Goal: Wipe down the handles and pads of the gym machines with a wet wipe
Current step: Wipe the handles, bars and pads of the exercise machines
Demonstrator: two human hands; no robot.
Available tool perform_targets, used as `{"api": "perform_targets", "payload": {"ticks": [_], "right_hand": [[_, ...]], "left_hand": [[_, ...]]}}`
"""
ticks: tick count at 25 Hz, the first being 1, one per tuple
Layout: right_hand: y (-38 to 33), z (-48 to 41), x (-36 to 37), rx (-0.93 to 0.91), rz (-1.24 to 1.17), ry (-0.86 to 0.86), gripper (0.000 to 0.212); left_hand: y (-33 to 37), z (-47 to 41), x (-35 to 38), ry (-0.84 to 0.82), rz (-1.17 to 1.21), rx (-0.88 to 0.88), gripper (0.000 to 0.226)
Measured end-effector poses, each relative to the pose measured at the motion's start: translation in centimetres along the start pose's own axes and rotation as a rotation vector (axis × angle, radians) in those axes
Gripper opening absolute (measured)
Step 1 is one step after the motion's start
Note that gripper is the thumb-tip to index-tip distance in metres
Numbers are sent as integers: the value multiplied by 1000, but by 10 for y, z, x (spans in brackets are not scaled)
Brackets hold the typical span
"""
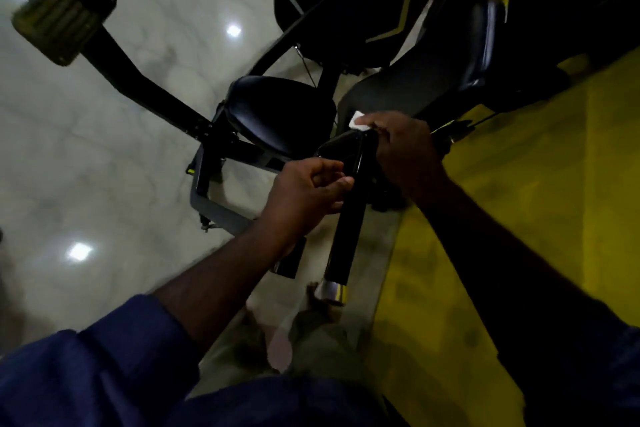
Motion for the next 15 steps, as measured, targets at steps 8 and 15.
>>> {"api": "perform_targets", "payload": {"ticks": [8,15], "right_hand": [[44,18,53,945,-984,-216,38],[52,13,63,1281,-1087,-416,39]], "left_hand": [[15,-19,23,140,-261,125,36],[28,-10,30,186,-162,59,37]]}}
Point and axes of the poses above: each hand's wrist, its own z-axis away from the middle knuckle, its own x-axis out of the palm, y = z × x, the point moved 3 cm from there along -z, towards the middle knuckle, and after that the axes turned 11 degrees about y, right-handed, at the moved point
